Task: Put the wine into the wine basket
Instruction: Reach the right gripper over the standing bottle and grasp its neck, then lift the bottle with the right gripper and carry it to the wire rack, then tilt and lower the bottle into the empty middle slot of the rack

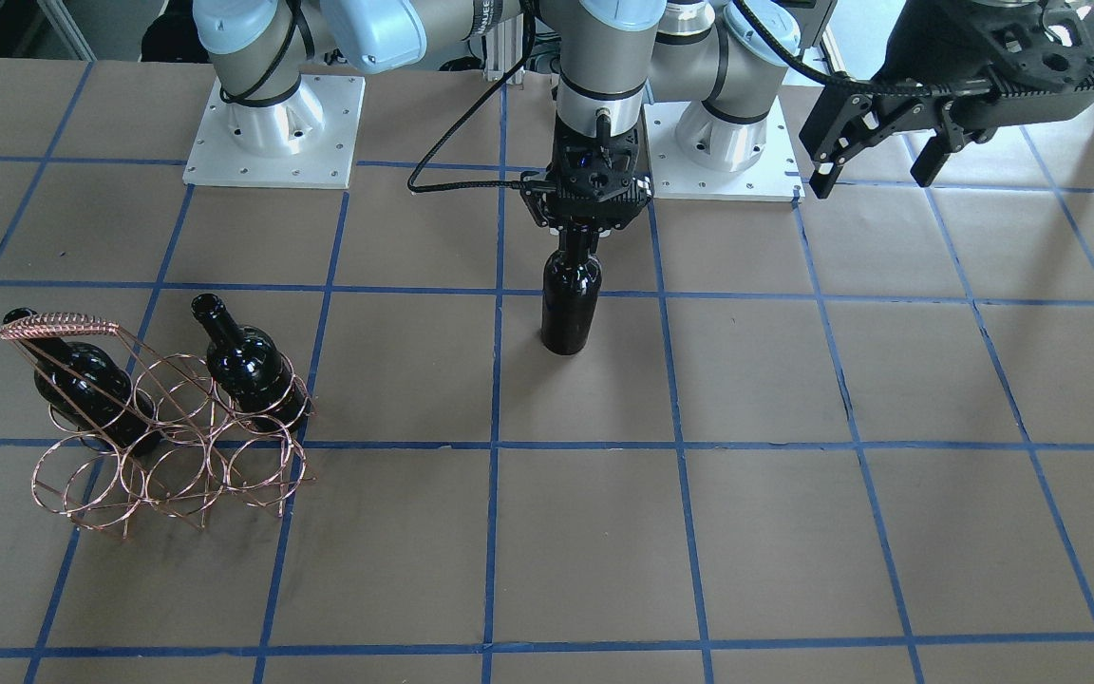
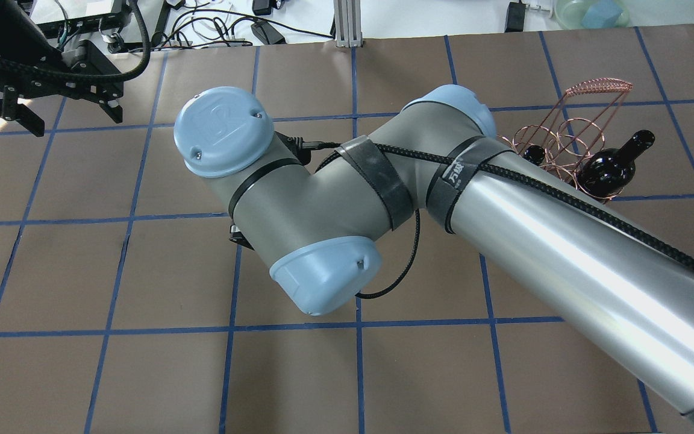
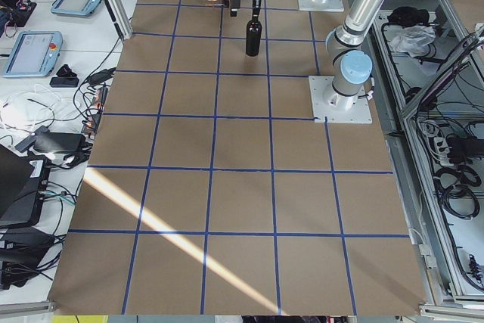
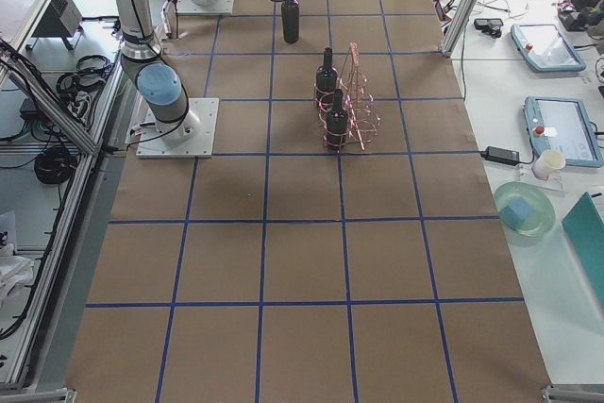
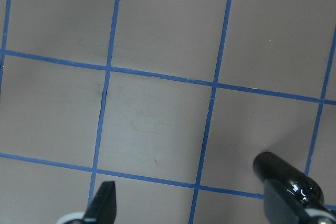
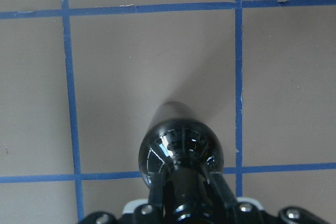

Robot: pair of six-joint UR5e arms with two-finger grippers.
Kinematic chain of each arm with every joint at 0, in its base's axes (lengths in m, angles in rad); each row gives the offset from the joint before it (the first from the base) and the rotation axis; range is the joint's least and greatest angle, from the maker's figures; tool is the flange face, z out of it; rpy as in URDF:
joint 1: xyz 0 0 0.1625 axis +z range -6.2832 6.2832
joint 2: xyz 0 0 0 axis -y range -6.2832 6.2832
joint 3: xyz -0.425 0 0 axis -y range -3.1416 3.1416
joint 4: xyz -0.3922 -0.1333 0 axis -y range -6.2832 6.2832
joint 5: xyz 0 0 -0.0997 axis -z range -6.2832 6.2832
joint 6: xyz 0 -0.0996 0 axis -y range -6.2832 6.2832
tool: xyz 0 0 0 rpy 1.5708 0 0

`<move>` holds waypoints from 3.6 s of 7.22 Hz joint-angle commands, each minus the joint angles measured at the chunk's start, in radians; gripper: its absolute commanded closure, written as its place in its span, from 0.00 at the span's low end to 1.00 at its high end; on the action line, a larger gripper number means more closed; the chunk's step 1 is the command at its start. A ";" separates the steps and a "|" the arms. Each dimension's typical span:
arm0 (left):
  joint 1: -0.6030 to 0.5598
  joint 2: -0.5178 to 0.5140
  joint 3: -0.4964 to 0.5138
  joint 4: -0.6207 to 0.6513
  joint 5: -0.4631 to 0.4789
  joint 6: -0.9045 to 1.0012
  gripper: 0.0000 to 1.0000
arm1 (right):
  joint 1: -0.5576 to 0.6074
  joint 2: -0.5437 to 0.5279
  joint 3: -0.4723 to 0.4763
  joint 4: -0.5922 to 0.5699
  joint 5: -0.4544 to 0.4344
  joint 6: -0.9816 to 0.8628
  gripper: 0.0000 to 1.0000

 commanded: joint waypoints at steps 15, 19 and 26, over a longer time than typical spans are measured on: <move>-0.145 -0.019 -0.034 -0.008 -0.003 -0.044 0.00 | -0.857 -0.207 -0.101 0.280 -0.035 -1.078 1.00; -0.145 -0.017 -0.034 -0.007 -0.003 -0.044 0.00 | -0.857 -0.179 -0.079 0.277 -0.011 -1.075 1.00; -0.145 -0.016 -0.034 -0.005 -0.001 -0.042 0.00 | -0.857 -0.150 0.025 0.181 -0.005 -1.061 0.98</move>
